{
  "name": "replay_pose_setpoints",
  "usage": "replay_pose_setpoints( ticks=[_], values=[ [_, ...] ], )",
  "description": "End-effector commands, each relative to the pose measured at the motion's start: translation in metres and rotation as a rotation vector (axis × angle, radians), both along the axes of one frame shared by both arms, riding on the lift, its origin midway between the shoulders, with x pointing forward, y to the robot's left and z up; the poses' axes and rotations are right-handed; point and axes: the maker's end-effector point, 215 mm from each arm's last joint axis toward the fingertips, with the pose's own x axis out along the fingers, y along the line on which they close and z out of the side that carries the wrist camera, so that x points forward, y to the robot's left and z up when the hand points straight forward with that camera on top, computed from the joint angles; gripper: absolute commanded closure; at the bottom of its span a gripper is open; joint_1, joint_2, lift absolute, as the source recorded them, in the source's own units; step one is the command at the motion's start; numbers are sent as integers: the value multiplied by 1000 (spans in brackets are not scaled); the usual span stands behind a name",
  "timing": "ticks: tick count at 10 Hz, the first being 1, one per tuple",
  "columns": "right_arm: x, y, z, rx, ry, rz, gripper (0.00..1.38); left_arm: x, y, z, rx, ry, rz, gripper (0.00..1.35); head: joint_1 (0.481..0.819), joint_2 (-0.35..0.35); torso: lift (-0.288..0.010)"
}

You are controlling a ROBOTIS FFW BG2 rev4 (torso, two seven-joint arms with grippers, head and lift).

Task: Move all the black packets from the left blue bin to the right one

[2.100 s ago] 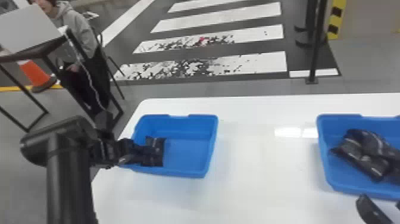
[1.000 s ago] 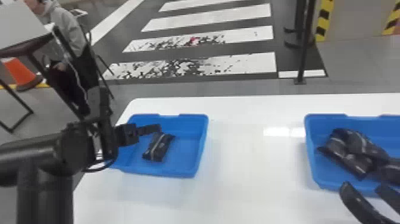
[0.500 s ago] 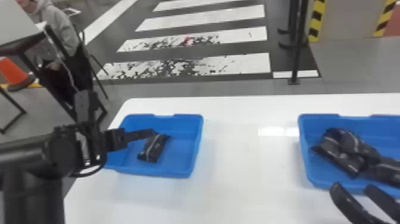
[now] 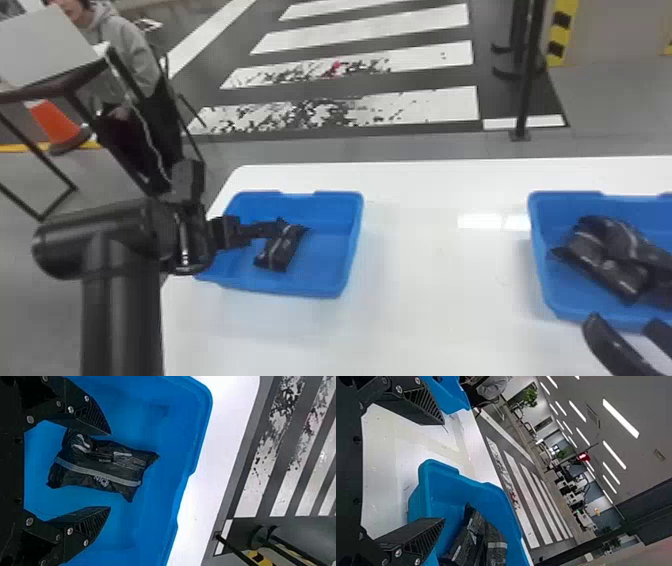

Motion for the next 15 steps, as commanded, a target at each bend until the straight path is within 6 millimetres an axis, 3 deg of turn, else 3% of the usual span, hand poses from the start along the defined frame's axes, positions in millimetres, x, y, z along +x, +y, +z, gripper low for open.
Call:
replay_pose_setpoints(
  ticks=[1,4,8,10,13,15],
  values=[
    [0,1,-2,2,4,3,168,7,4,-10,-4,37,13,415,695,332,-154],
    [-2,1,-5,9,12,6,171,9,10,-32,-12,111,42,414,695,339,-154],
    [-3,2,-8,14,19,6,174,20,-6,-60,-86,198,42,461,695,332,-154],
    [-4,2,-9,21,22,7,176,25,-12,-62,-80,178,6,1202,695,316,-154],
    [-4,2,-7,23,20,8,176,47,-16,-39,-64,50,-54,1210,695,304,-154],
    [-3,2,-5,24,14,9,176,50,-39,-12,-104,-39,-131,1210,695,292,-154]
  ],
)
